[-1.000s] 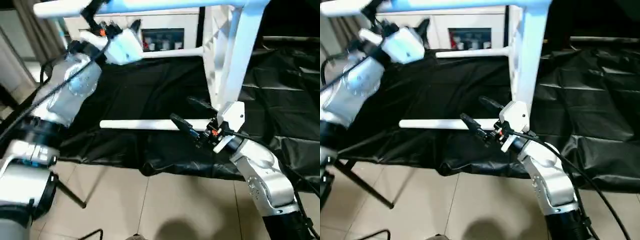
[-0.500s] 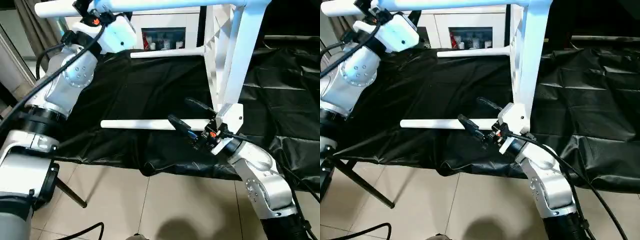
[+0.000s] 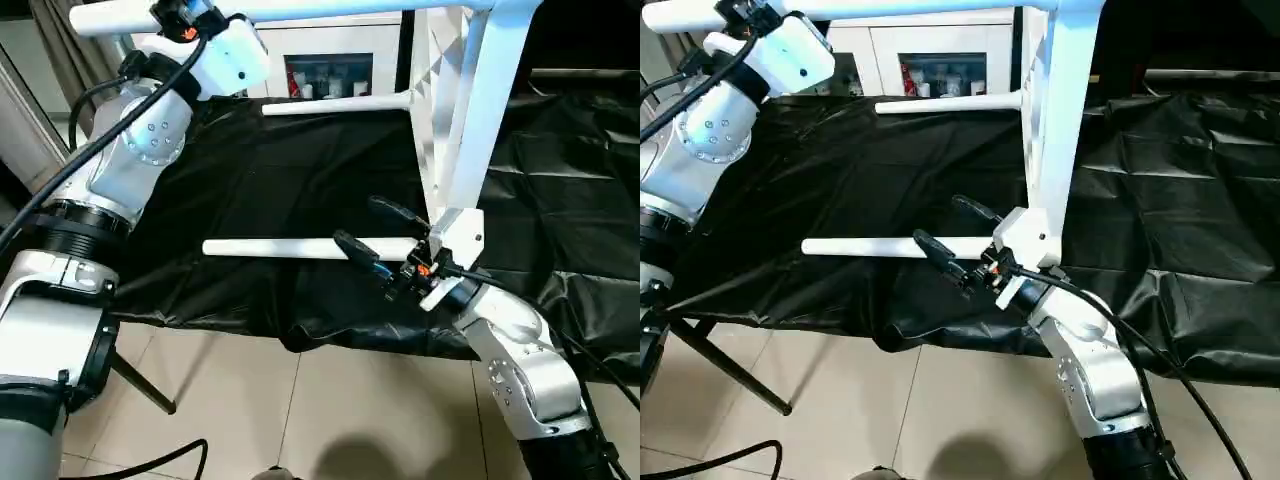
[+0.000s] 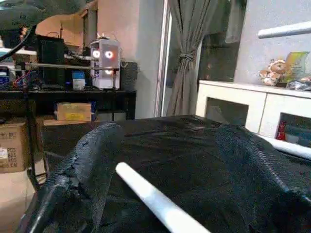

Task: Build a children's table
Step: Flip table

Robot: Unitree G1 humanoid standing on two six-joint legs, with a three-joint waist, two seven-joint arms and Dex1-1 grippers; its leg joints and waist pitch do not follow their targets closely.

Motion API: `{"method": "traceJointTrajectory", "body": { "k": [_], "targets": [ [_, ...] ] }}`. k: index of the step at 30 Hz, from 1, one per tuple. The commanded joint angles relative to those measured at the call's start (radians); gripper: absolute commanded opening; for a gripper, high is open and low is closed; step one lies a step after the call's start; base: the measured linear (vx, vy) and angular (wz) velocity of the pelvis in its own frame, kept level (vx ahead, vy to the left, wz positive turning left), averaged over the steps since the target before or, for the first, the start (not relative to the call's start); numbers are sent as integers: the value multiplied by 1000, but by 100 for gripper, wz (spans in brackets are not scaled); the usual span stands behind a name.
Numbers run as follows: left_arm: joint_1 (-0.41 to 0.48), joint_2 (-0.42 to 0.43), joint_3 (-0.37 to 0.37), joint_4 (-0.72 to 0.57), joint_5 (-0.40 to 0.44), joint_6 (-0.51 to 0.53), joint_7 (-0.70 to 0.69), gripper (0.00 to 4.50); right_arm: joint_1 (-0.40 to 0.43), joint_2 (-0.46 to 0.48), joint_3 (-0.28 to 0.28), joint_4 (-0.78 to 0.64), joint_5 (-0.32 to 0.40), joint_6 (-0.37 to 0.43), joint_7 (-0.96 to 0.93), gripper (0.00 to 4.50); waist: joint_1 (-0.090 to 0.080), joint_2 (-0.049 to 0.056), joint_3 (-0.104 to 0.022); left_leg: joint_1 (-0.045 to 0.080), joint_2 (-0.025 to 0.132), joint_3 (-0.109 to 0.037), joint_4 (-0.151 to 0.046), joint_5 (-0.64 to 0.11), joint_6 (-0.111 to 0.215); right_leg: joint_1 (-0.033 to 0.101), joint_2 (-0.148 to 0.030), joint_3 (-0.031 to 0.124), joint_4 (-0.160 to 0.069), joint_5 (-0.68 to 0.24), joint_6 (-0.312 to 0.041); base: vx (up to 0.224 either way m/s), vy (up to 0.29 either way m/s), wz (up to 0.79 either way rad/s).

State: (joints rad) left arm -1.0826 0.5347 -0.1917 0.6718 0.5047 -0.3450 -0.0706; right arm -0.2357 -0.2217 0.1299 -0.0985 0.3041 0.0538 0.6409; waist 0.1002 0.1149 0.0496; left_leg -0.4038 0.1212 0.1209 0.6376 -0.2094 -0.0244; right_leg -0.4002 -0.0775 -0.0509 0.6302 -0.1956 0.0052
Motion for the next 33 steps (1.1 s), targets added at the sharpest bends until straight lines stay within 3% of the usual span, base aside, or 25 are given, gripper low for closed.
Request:
{"method": "traceJointTrajectory", "body": {
  "k": [1,5,8,13,14,17,19,20,21,23,26,28,29,30,31,33],
  "targets": [
    [-6,-14,-10,9,-31,34,-90,232,1,3,13,-11,-7,-10,1,350,2,4,-63,16,89,-40,-100,-323,-26,41,-88,52,-68,-130,-226,0,0,0],
    [-3,-32,0,-10,-92,130,-208,217,3,5,15,-6,-12,-13,1,350,14,2,-61,19,92,-40,-103,-348,-29,36,-92,57,-73,-203,-212,0,0,0],
    [-3,-54,40,-22,-165,205,-249,209,4,7,16,1,-16,-17,1,350,18,0,-63,15,89,-36,-101,-316,-13,37,-93,57,-76,-221,-202,0,0,0],
    [-16,-99,134,-27,-281,333,-274,209,7,10,18,8,-21,-22,1,350,24,0,-66,12,88,-32,-98,-256,17,37,-92,56,-79,-248,-193,0,0,0],
    [-29,-128,200,-40,-350,416,-269,209,10,12,20,10,-23,-24,-1,350,28,-1,-66,11,88,-31,-98,-251,24,37,-93,56,-80,-265,-189,0,0,0],
    [-44,-150,260,-48,-405,483,-256,210,14,11,19,13,-24,-26,-2,350,42,1,-72,11,88,-26,-93,-197,44,34,-90,54,-78,-254,-189,0,0,0],
    [-49,-158,283,-50,-422,509,-251,210,16,10,19,13,-25,-27,-3,350,47,-7,-71,11,80,-13,-88,-167,72,33,-87,51,-80,-240,-191,0,0,0],
    [-52,-161,298,-50,-429,525,-245,210,18,9,19,13,-25,-28,-3,350,50,-6,-76,13,79,-5,-83,-130,94,31,-89,49,-80,-228,-193,0,0,0],
    [-55,-169,320,-51,-444,549,-238,211,21,7,18,13,-26,-28,-3,350,49,-1,-75,5,79,-4,-83,-98,114,35,-90,46,-78,-215,-193,0,0,0],
    [-59,-185,359,-57,-462,589,-228,211,29,3,16,10,-25,-27,-2,350,46,3,-76,3,81,-5,-84,-92,128,33,-86,42,-76,-209,-195,0,0,0],
    [-58,-192,372,-61,-473,595,-219,211,35,0,13,5,-26,-24,-3,350,46,6,-81,6,83,-6,-81,-108,142,30,-84,41,-72,-165,-212,0,0,0],
    [-54,-200,387,-72,-488,603,-208,211,45,-2,6,0,-30,-20,-11,350,46,1,-84,1,80,-4,-78,-87,155,33,-85,40,-69,-126,-218,0,0,0],
    [-51,-203,392,-78,-493,605,-205,211,50,-3,2,-2,-33,-19,-18,350,48,10,-96,1,83,-8,-70,-31,170,32,-84,37,-57,-50,-224,0,0,0],
    [-42,-208,398,-92,-493,606,-201,210,58,0,-10,-3,-29,-15,-32,350,46,10,-97,-1,86,-9,-67,-1,183,29,-82,36,-52,0,-229,0,0,0],
    [-24,-214,403,-118,-490,611,-199,205,70,11,-38,-1,-17,-10,-60,376,43,11,-103,-2,91,-11,-55,78,220,25,-80,30,-38,129,-250,0,0,0],
    [-3,-221,401,-143,-486,612,-195,204,72,32,-78,14,2,-24,-96,383,42,6,-100,-7,89,-8,-51,84,246,22,-82,28,-38,150,-261,0,0,0]
  ]
}}
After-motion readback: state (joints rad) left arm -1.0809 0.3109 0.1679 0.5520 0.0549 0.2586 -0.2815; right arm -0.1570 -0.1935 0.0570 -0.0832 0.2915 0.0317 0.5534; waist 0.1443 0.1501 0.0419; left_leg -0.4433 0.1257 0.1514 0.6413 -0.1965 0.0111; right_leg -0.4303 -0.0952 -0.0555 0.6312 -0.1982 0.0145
